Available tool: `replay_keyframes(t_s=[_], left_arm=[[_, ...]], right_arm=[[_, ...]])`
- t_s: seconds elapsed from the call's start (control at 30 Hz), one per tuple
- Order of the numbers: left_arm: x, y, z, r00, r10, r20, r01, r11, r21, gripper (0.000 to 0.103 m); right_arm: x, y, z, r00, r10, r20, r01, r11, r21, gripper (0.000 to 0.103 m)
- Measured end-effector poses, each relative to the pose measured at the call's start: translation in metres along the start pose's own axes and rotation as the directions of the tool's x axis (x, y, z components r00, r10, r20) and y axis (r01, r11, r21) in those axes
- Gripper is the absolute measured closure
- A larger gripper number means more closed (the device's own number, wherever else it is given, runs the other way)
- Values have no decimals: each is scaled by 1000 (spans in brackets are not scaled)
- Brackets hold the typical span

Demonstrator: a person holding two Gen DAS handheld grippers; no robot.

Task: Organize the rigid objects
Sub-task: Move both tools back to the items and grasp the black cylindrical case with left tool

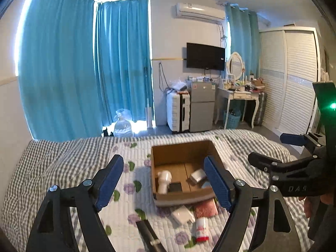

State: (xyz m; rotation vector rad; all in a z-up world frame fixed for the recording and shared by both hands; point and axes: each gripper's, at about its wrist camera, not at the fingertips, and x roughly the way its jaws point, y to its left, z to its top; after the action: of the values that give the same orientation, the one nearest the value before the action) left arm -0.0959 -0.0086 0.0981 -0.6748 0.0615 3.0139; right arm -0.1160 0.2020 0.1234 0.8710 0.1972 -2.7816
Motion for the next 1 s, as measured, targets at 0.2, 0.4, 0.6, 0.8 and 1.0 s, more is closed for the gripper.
replay_keyframes(t_s=[0.2, 0.4, 0.6, 0.8, 1.0], left_arm=[[21, 4, -47, 994, 4, -105, -9, 998, -55, 21], [78, 21, -114, 967, 35, -251, -73, 987, -144, 21], [115, 23, -169, 924, 52, -379, -115, 983, -145, 21], [146, 20, -200, 872, 79, -482, -155, 981, -120, 21], [170, 12, -214, 834, 87, -545, -166, 981, -97, 24]], right_arm=[[8, 15, -52, 999, 11, -51, -13, 999, -30, 0], [67, 9, -97, 982, 58, -182, -51, 998, 42, 0], [110, 6, -134, 967, 53, -249, -33, 996, 84, 0], [137, 0, -170, 942, 98, -320, -53, 988, 147, 0], [145, -10, -181, 929, 119, -351, -56, 981, 186, 0]])
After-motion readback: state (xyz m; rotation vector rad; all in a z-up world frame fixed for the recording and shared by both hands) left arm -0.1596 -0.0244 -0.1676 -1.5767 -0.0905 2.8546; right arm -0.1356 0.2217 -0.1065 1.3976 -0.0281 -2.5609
